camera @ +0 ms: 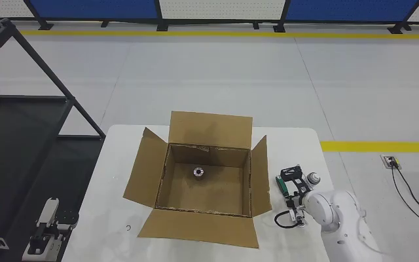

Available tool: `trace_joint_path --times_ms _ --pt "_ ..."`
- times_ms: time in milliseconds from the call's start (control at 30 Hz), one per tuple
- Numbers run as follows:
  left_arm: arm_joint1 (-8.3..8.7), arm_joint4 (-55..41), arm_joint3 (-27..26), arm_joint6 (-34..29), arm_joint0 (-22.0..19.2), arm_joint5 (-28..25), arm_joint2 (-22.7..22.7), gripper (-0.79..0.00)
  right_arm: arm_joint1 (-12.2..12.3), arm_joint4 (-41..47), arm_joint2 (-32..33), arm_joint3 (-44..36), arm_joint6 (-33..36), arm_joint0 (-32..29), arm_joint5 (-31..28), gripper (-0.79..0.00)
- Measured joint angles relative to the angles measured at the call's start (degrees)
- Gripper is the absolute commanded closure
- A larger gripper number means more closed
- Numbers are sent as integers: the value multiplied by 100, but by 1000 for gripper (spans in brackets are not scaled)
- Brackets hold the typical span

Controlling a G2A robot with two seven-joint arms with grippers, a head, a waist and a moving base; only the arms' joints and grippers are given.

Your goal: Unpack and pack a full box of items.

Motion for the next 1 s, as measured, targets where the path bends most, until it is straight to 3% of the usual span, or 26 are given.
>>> trace_joint_path --times_ms 300,467,600,667,1000 --pt "0 0 0 0 0 0 0 -785 15 -12 -144 273 28 165 51 -311" --pt "0 0 0 0 0 0 0 -785 24 25 -200 401 12 231 70 -246" --pt "0 0 0 0 0 0 0 -785 32 32 -238 461 9 263 93 -126" --pt "0 0 0 0 0 0 0 -785 38 36 -250 473 13 273 106 0" --pt "0 0 0 0 0 0 0 -785 96 55 -106 -64 -103 28 204 0"
